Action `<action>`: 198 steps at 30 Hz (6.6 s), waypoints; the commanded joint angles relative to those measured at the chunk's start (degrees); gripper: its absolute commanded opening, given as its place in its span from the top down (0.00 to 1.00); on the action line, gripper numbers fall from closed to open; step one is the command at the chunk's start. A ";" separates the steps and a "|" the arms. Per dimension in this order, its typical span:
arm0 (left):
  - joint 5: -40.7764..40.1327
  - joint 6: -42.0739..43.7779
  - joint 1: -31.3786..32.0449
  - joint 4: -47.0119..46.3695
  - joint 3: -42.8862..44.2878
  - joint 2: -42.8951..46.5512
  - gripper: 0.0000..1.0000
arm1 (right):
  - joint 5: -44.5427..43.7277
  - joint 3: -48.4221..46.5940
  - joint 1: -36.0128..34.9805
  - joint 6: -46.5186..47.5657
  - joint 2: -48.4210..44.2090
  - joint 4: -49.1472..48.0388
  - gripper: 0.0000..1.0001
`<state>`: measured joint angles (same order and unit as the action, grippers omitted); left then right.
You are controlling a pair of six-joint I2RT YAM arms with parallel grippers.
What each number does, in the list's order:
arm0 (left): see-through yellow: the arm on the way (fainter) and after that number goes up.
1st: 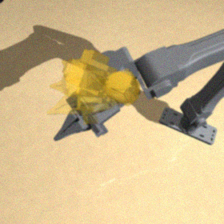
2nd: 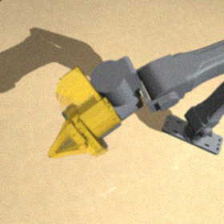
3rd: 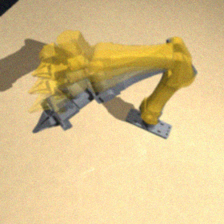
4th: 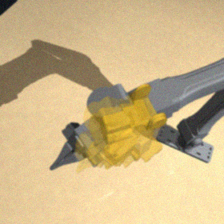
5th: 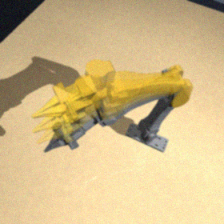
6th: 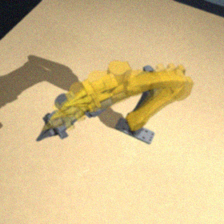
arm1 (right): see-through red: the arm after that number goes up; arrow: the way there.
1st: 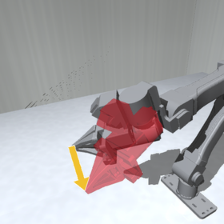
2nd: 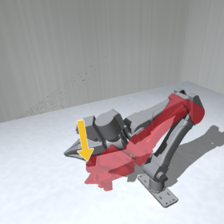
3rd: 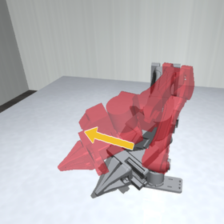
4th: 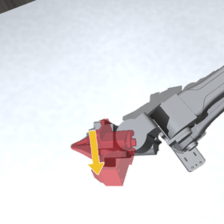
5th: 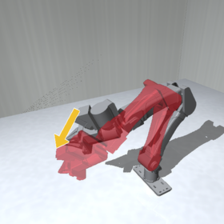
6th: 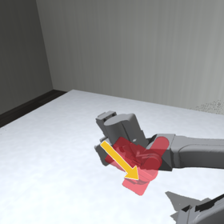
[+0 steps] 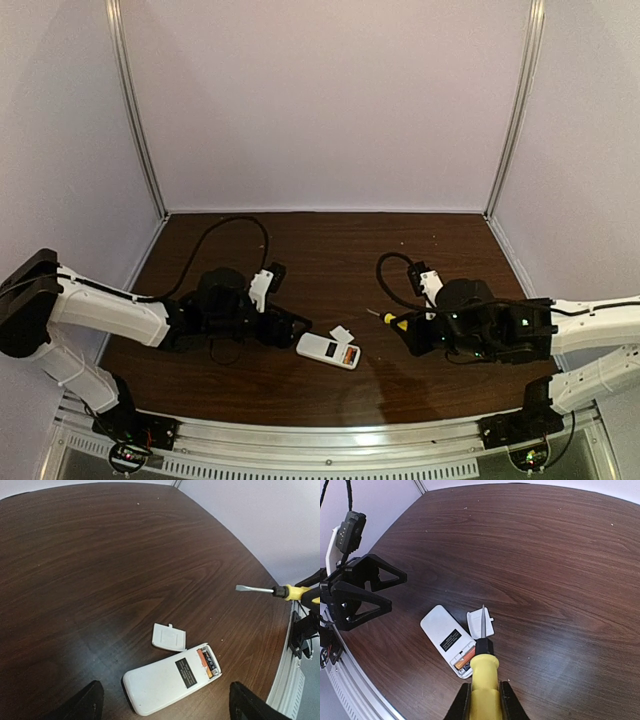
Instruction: Unload the batteries from the remote control
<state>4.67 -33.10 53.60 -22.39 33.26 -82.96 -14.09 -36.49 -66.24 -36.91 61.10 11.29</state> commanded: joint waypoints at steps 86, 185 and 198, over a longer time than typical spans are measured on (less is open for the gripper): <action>-6.48 32.44 15.08 -5.23 8.67 -19.74 0.03 | -7.63 3.03 -0.15 0.78 -13.47 10.19 1.00; -17.89 46.70 14.86 -36.33 3.49 -24.86 1.00 | -10.02 1.91 -0.12 1.22 -15.27 13.65 1.00; -16.32 48.92 14.86 -31.34 3.37 -22.07 1.00 | -5.02 -2.77 -0.05 3.33 -6.83 13.12 1.00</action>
<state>-14.20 13.74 68.31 -52.97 37.06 -106.59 -21.61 -36.73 -66.24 -35.05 52.45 24.56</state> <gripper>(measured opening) 0.559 0.176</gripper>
